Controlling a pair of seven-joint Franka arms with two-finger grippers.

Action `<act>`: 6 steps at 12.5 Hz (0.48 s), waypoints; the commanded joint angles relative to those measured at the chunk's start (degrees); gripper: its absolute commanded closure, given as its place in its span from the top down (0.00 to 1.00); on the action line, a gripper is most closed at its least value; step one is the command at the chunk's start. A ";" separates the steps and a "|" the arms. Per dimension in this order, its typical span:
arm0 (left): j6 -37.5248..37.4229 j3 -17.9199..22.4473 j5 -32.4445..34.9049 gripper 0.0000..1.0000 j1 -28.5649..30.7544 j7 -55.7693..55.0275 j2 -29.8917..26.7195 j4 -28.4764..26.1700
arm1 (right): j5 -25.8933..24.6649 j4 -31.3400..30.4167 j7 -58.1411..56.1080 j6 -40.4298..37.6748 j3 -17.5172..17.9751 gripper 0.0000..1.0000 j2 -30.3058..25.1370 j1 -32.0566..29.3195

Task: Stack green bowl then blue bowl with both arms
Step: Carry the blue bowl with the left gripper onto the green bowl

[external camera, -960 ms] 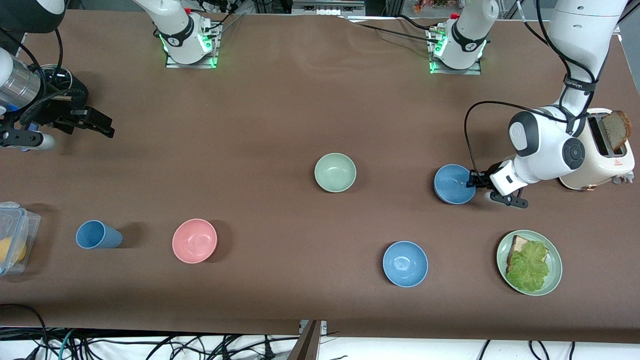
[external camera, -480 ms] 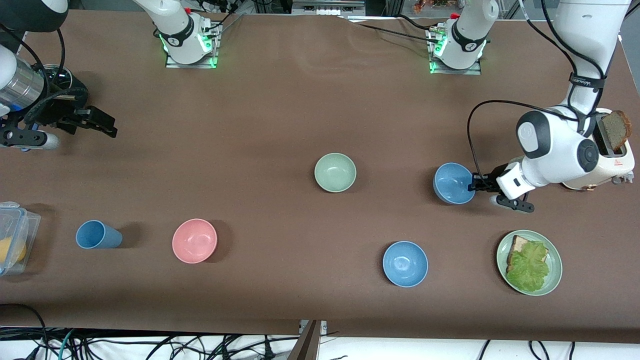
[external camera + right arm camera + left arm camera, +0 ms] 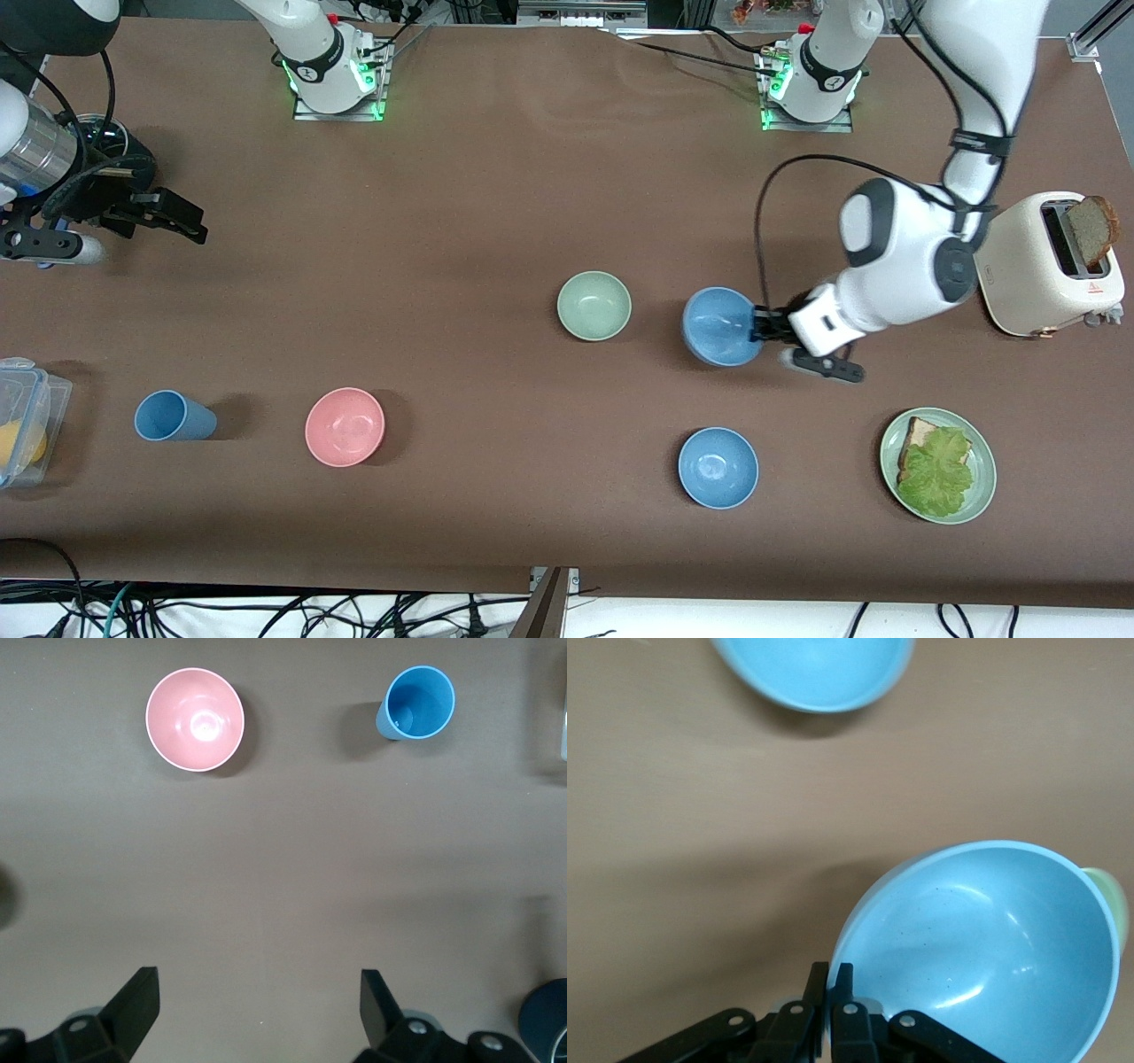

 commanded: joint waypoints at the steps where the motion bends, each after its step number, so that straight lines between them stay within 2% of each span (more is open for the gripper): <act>1: -0.91 0.76 -0.52 0.00 -6.43 -10.06 2.21 4.18 | 0.56 1.76 0.21 -1.29 0.23 1.00 0.76 -0.01; 6: -0.74 1.02 -0.34 0.00 -15.14 -24.23 7.40 7.09 | 0.74 1.67 0.21 -1.37 0.14 1.00 0.76 -0.10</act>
